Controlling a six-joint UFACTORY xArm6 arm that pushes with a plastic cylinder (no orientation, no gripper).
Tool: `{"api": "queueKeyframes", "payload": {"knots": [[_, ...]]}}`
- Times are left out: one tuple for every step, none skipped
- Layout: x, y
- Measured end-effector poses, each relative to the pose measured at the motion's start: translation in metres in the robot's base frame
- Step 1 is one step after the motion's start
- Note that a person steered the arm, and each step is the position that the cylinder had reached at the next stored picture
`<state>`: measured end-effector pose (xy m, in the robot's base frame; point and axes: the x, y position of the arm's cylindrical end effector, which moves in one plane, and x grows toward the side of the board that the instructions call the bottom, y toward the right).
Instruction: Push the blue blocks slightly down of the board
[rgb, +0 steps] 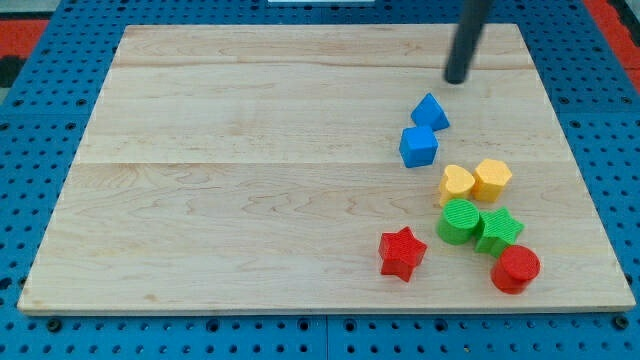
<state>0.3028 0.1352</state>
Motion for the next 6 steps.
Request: {"api": "queueKeyframes", "payload": {"knots": [[0.058, -0.027], [0.115, -0.046], [0.119, -0.069], [0.089, -0.070], [0.020, -0.074], [0.014, -0.024]]}}
